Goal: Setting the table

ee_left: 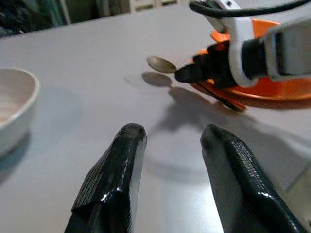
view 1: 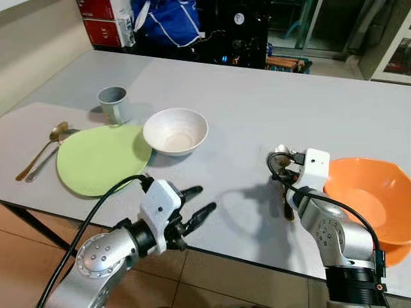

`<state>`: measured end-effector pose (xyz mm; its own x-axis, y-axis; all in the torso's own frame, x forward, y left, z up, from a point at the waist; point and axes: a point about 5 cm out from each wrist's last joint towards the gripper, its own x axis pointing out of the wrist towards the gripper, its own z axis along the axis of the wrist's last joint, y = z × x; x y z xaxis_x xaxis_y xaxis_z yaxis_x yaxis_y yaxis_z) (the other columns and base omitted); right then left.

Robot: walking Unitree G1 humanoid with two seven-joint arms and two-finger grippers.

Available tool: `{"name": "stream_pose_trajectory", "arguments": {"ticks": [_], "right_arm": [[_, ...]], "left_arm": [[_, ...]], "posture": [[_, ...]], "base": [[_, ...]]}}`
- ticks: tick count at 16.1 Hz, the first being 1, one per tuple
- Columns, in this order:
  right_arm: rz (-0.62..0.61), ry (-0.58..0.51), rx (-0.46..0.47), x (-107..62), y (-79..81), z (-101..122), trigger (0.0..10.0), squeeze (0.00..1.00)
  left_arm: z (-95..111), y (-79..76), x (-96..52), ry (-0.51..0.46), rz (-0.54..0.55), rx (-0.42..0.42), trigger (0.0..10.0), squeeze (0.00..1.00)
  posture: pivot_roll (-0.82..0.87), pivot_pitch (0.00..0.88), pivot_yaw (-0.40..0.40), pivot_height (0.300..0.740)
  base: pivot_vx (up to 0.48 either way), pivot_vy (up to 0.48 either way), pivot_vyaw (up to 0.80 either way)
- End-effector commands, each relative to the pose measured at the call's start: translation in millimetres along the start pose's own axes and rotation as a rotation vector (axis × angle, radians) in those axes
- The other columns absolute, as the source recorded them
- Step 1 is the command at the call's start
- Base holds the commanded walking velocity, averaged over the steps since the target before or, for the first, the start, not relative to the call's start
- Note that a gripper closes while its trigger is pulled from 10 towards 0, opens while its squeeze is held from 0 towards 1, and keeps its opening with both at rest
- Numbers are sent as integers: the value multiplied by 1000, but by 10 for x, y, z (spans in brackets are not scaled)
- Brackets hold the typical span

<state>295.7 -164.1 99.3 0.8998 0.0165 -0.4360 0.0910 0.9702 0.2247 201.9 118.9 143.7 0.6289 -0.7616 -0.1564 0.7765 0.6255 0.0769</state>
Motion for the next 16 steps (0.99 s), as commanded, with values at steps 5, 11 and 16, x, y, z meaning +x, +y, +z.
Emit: {"name": "stream_pose_trajectory", "arguments": {"ticks": [5, 11, 16], "right_arm": [[-20, 0, 20, 29, 34, -47, 10000, 0], [-35, -21, 5, 12, 35, -50, 10000, 0], [-32, -26, -9, 0, 41, -43, 10000, 0]], "left_arm": [[13, -31, -149, 56, -117, 14, 10000, 0], [-68, 96, -373, 131, -141, 44, 10000, 0], [-32, 193, -438, 126, -143, 64, 10000, 0]], "posture": [[66, 59, 9, 740], [69, 49, 8, 740], [69, 56, 11, 740]], "base": [[0, 0, 0], [0, 0, 0], [0, 0, 0]]}}
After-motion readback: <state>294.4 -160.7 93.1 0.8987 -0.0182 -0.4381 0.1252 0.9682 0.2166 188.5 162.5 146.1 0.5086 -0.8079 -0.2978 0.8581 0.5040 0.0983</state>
